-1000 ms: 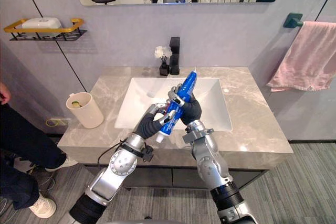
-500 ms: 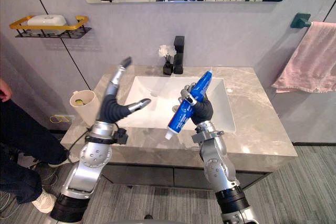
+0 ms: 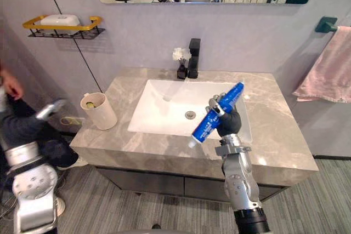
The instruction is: Organize washtable
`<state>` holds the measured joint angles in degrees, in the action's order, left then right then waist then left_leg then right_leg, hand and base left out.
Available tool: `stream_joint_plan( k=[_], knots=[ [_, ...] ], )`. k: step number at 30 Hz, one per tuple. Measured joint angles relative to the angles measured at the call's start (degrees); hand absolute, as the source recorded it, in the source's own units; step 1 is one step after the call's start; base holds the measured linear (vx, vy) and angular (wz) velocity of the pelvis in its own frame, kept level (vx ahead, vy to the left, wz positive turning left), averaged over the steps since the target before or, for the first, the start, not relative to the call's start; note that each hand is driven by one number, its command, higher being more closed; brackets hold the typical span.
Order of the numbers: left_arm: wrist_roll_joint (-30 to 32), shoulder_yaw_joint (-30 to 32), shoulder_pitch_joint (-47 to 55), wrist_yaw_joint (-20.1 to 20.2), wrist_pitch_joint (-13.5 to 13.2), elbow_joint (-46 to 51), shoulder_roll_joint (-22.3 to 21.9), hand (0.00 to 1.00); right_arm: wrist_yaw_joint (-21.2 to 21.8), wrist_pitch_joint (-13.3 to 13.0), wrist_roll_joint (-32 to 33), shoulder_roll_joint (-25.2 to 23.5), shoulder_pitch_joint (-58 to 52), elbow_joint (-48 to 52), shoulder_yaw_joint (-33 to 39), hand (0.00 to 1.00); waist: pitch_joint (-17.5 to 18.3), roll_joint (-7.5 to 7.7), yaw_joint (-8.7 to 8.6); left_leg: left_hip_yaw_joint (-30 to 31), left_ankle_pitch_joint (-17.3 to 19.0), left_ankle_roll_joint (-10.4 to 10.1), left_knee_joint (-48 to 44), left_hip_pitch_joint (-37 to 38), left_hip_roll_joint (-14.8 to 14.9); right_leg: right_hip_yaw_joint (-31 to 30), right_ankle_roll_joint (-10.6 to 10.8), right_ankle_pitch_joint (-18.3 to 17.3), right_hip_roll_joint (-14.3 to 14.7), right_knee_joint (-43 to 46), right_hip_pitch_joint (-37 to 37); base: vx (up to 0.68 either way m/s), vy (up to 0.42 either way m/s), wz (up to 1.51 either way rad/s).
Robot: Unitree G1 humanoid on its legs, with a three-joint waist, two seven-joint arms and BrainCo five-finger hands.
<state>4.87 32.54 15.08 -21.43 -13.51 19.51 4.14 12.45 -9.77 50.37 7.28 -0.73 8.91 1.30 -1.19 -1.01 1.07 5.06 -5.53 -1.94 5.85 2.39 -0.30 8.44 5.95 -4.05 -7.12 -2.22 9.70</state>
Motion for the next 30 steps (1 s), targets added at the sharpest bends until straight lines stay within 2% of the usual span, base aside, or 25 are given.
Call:
stream_joint_plan(
  k=[3,5,7,13,17,28,30],
  knots=[
    [-6.8,0.8,2.5,1.8,-0.3,-8.7,-1.5,0.00,0.0,-0.1,-0.3,-1.0,-0.8,0.0,1.0,1.00,0.3,0.03,0.28,1.0,0.0,0.0,-0.1,-0.5,-0.2,1.0,0.0,-0.2,0.0,0.0,0.0,-0.01,-0.024,0.15],
    [-9.9,0.7,2.7,4.1,0.3,-13.8,-2.8,0.00,-0.2,-0.1,-0.3,-1.5,-2.0,0.0,1.2,1.00,0.5,0.26,1.34,1.1,0.0,0.0,-0.3,-0.5,-0.1,1.1,0.0,-0.2,-0.1,0.0,0.0,0.00,-0.014,0.03],
    [-11.2,0.0,2.8,5.5,0.8,-17.0,-3.7,0.00,-0.3,-0.1,-0.5,-1.6,-2.4,0.0,1.2,1.00,0.6,0.47,1.45,1.2,-0.1,0.1,-0.3,-0.6,-0.2,1.3,0.1,-0.2,-0.1,0.1,0.0,-0.01,-0.022,0.05],
    [-12.1,-4.2,4.9,10.2,2.3,-32.3,-5.8,0.00,-1.0,-0.3,-1.9,-3.0,-2.8,1.5,1.0,1.00,0.9,1.03,1.41,2.2,0.0,0.0,-0.2,-0.7,-0.7,2.4,0.6,-1.0,-0.9,1.0,0.0,-0.01,-0.013,0.10],
    [-12.0,-7.5,5.1,12.7,4.2,-40.8,-6.1,0.00,-1.1,-0.5,-2.2,-3.8,-3.2,1.5,0.9,1.00,0.8,1.70,1.65,2.5,0.0,0.0,-0.2,-0.9,-0.7,2.7,0.5,-1.3,-0.9,1.1,0.0,-0.01,-0.012,0.03],
    [-11.9,-15.2,5.1,17.0,5.0,-51.0,-6.0,0.00,-2.4,-0.6,-6.4,-3.5,-3.1,1.5,1.1,1.00,0.5,2.88,1.47,2.4,-0.2,0.3,-0.4,-1.6,-0.7,2.5,0.6,-1.4,-0.9,1.6,-1.0,0.00,0.000,0.00],
    [-11.9,-18.1,5.1,17.8,5.1,-52.3,-5.0,0.00,-2.5,-0.6,-7.5,-3.1,-2.7,1.5,1.1,1.00,0.5,3.05,1.59,2.4,-0.2,0.3,-0.4,-1.6,-0.7,2.5,0.6,-1.4,-0.9,1.7,-1.0,0.00,0.000,0.00]
  ],
)
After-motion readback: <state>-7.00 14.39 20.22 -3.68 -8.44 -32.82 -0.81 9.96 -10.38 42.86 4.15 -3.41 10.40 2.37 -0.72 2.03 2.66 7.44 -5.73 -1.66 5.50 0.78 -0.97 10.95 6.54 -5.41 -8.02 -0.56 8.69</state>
